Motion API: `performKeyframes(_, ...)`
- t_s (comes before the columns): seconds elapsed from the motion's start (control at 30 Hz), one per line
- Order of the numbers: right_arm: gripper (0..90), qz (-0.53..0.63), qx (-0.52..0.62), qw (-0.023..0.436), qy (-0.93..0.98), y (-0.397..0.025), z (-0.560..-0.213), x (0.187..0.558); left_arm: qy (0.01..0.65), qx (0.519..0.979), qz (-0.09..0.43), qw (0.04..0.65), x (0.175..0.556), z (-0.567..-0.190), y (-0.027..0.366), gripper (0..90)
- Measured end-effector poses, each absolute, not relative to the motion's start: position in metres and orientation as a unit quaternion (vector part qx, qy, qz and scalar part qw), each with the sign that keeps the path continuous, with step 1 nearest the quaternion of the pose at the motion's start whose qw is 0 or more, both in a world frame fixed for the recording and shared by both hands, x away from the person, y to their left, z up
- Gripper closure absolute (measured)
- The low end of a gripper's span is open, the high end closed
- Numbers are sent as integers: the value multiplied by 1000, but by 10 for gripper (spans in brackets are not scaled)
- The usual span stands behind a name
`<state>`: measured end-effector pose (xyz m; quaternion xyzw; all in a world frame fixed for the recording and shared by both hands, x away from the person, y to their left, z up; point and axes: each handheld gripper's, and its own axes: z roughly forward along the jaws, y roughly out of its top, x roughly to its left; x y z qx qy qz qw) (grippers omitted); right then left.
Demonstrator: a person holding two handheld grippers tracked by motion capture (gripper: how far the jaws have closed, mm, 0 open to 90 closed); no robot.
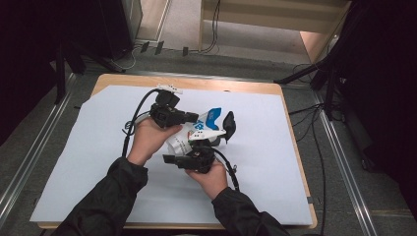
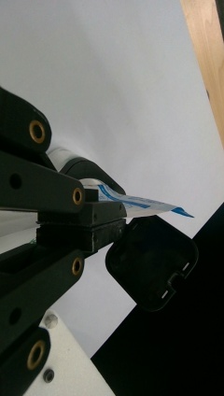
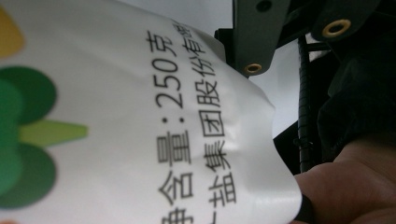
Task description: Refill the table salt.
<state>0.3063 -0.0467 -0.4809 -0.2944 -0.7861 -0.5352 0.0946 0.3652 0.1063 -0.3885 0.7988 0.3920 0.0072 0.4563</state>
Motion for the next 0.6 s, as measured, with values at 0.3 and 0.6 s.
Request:
performKeyframes(0.3,646,-537,-296,94,-784,-47,-479,305,392,797,6,459,366,-389,106,900)
performKeyframes(0.6,644,-543,-296,103,-779,-47,-478,305,392,799,4,456,366,-387,106,900)
